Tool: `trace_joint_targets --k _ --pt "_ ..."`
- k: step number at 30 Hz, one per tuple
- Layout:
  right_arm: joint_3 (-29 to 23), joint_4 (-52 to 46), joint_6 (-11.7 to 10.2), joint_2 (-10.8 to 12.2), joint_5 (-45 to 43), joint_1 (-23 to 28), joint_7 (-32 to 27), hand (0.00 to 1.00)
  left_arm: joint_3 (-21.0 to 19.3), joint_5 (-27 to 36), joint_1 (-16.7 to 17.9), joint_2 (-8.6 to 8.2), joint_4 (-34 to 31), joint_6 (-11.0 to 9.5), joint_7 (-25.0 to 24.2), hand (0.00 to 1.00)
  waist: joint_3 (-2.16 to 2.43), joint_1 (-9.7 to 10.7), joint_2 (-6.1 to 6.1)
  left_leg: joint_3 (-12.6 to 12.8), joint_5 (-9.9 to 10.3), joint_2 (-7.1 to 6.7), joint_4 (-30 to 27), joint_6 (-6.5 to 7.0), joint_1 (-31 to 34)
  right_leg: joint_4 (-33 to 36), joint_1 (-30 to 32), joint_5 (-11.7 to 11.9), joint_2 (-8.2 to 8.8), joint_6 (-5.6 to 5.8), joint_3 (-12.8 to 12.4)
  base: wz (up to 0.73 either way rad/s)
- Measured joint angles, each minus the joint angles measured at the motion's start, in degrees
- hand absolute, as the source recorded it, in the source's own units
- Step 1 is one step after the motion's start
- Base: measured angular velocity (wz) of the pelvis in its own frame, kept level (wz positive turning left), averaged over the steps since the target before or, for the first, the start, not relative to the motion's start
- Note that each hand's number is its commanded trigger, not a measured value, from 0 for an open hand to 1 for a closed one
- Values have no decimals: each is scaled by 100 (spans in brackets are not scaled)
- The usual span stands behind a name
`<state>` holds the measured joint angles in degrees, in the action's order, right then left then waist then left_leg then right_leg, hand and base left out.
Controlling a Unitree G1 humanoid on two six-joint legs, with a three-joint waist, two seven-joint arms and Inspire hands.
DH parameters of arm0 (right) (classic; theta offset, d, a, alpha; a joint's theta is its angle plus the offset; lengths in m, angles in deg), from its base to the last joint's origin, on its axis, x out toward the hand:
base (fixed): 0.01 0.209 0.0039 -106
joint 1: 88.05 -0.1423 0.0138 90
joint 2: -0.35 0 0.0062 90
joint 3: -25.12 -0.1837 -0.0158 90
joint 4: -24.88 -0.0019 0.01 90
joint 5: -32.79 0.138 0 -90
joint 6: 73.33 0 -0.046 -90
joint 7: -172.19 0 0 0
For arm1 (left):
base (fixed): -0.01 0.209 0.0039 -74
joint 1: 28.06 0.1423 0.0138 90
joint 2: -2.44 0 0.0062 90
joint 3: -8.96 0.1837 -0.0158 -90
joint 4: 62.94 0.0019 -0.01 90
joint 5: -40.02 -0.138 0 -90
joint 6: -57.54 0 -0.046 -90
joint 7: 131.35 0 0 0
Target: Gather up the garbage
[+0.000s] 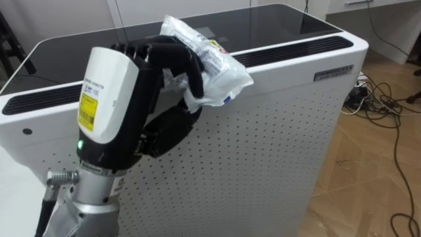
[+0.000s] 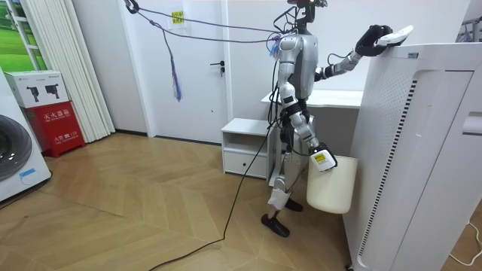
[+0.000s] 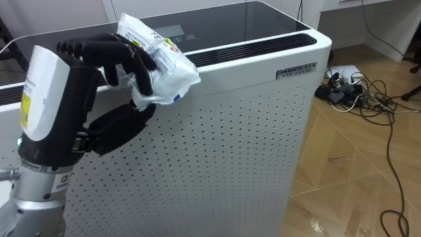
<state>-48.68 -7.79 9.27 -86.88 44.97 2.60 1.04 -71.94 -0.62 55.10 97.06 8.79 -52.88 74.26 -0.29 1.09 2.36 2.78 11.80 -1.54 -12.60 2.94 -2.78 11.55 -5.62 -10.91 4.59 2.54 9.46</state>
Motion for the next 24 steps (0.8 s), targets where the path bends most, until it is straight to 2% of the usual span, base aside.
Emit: trace_joint_targets --k 5,9,11,13,14,16,17,19,20,22,24 --pt "2 -8 0 1 25 -13 0 100 16 155 14 1 1 8 0 100 -4 -6 4 -22 0 -1 -1 0 -66 -2 -39 0 3 0 -11 0" --pt "4 -96 1 -23 51 -13 7 100 58 995 37 -7 -6 -6 -204 100 -14 7 4 -31 -1 0 41 -2 -74 15 -37 0 3 0 -3 0" --pt "7 -213 0 -40 50 -19 11 100 112 1514 16 -93 -29 -16 -363 100 -31 11 -22 -56 -2 -9 39 -2 -53 18 -29 0 14 0 28 5" --pt "40 -237 -11 -44 52 -85 51 100 275 2588 19 -150 -222 -35 -713 100 -30 0 -34 -53 -3 -10 26 -3 44 19 28 -1 17 1 51 5" --pt "67 -237 -11 -42 56 -96 54 100 307 2894 18 -159 -283 -49 -823 100 -24 -8 -36 -57 -4 -10 22 -3 69 19 53 -1 17 1 56 6" --pt "159 -237 -14 -38 93 -132 61 100 463 4123 18 -224 -575 -40 -1269 100 -30 1 -62 -100 -10 -18 -40 0 140 15 108 -2 31 3 133 13" --pt "183 -237 -14 -35 89 -139 62 100 516 4427 15 -246 -653 -39 -1399 100 -32 -2 -72 -103 -10 -17 -59 1 166 19 136 -2 31 3 143 9" --pt "334 -263 -14 -10 69 -202 54 100 726 5536 -48 -296 -815 -34 -1978 100 -39 -17 -108 -125 -10 -16 -109 1 252 21 190 -2 34 2 148 0" --pt "355 -275 -14 -5 69 -208 53 100 768 5767 -55 -322 -814 -9 -2148 100 -42 -1 -113 -125 -10 -17 -109 1 252 20 185 -1 35 3 149 0" --pt "459 -382 -14 -2 83 -222 2 100 1034 6746 -55 -400 -812 158 -2760 100 -62 19 -146 -111 -10 -15 -109 1 277 18 199 -2 35 3 156 3" --pt "539 -408 -14 2 93 -281 -13 100 1185 7391 -67 -460 -813 290 -3103 100 -57 30 -158 -108 -10 -12 -122 1 360 18 278 -1 34 2 160 0"
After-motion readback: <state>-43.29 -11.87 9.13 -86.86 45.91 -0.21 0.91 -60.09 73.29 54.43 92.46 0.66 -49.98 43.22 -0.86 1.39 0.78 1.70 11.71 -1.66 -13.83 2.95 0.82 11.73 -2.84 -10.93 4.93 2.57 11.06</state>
